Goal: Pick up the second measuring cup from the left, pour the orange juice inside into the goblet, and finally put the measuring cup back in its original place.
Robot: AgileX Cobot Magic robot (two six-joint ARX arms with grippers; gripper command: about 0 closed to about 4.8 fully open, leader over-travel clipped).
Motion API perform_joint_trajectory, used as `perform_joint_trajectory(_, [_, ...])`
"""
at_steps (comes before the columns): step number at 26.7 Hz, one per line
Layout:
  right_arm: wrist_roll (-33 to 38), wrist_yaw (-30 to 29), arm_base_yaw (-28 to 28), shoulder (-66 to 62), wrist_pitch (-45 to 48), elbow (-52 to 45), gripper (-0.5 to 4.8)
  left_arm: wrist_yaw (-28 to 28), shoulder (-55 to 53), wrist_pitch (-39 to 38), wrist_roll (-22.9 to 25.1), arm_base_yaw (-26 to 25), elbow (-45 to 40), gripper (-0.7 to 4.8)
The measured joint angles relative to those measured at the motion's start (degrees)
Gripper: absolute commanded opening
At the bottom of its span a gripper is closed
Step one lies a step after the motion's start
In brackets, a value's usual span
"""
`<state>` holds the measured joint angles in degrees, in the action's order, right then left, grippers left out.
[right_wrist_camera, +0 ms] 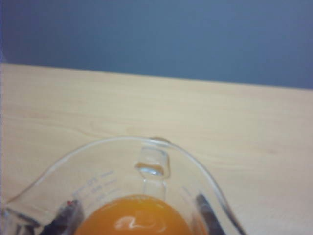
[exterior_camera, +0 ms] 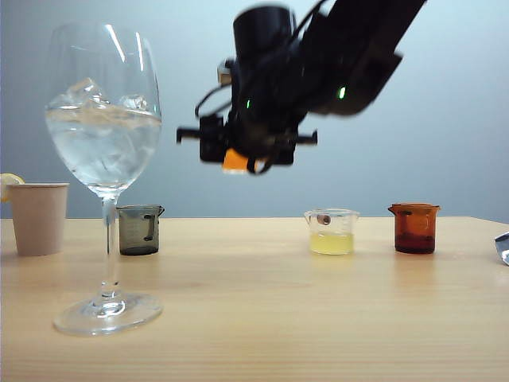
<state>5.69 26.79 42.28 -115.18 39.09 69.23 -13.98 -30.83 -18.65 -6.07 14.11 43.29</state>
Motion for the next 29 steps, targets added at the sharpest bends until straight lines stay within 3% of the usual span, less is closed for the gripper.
perform_joint_trajectory(2, [-0.2, -0.6, -0.1, 2.9, -2.6, 0.0, -0.01, 0.0, 0.0, 0.0, 0.0, 0.0, 0.0, -0.04])
perform_joint_trajectory(11, [-1.4, -18.9, -5.0, 18.4, -20.9, 0.0, -0.01, 0.0, 0.0, 0.0, 0.0, 0.0, 0.0, -0.04])
perform_joint_trajectory(16, [-3.7, -26.2, -7.4, 23.9, -27.5, 0.0, -0.01, -0.3, 0.0, 0.0, 0.0, 0.0, 0.0, -0.05])
perform_joint_trajectory(22, [-9.8, -32.9, -7.8, 30.5, -34.1, 0.0, -0.01, -11.6, 0.0, -3.2, 5.0, 0.0, 0.0, -0.05])
perform_joint_trajectory(25, [-9.9, -36.0, -7.8, 30.7, -35.3, 0.0, -0.01, -12.5, 0.0, -9.2, 7.1, 0.0, 2.4, -0.05])
perform_joint_trajectory(29, [-9.9, -38.1, -6.4, 30.7, -35.6, 0.0, -0.01, -12.7, -0.4, -11.2, 9.7, 0.0, 5.0, -0.05])
